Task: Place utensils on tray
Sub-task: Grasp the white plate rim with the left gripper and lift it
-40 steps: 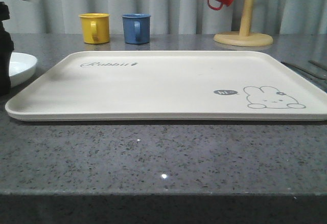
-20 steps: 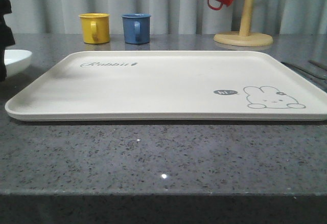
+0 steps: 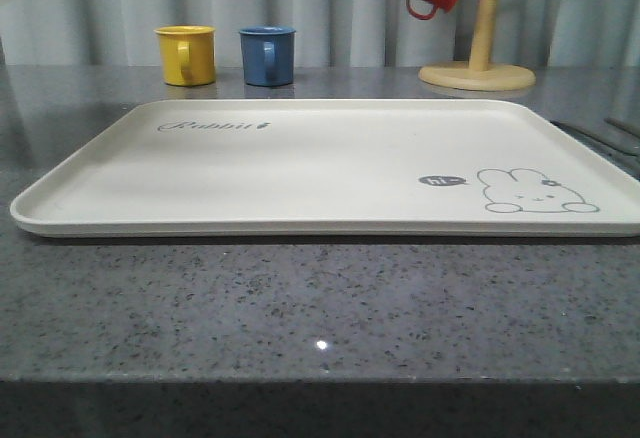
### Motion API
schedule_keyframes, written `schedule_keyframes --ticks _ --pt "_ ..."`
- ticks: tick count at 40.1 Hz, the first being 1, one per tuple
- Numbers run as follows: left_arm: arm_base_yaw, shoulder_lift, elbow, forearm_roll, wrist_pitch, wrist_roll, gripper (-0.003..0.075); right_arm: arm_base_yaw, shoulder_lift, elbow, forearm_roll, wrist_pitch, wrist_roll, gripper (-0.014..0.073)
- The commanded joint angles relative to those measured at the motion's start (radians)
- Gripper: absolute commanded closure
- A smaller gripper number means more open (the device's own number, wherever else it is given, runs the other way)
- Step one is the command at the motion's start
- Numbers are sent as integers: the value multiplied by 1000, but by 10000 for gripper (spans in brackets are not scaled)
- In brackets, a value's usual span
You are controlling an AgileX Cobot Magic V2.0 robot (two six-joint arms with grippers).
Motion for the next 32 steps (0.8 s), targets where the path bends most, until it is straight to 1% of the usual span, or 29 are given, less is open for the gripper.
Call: schedule_keyframes --ticks 1,7,12,16,20,26,32 --pt "-86 -28 -36 58 -33 -49 738 -7 14 -37 1 -73 -11 -18" --pt "-175 7 -38 73 -32 -84 738 -7 14 -37 1 -73 -11 -18" --pt "-225 50 -38 19 -32 -86 738 -7 14 -37 1 -73 -11 -18" --pt "-247 90 -38 -55 -36 -86 738 -7 14 -37 1 -73 -11 -18" --pt "-262 126 -38 -96 -40 -86 738 -7 14 -37 1 -73 -11 -18" --pt "-287 171 -38 -104 -58 -86 738 -7 14 -37 1 -73 -11 -18" --pt "-289 204 -38 -108 -61 -86 738 -7 14 -37 1 -73 -11 -18"
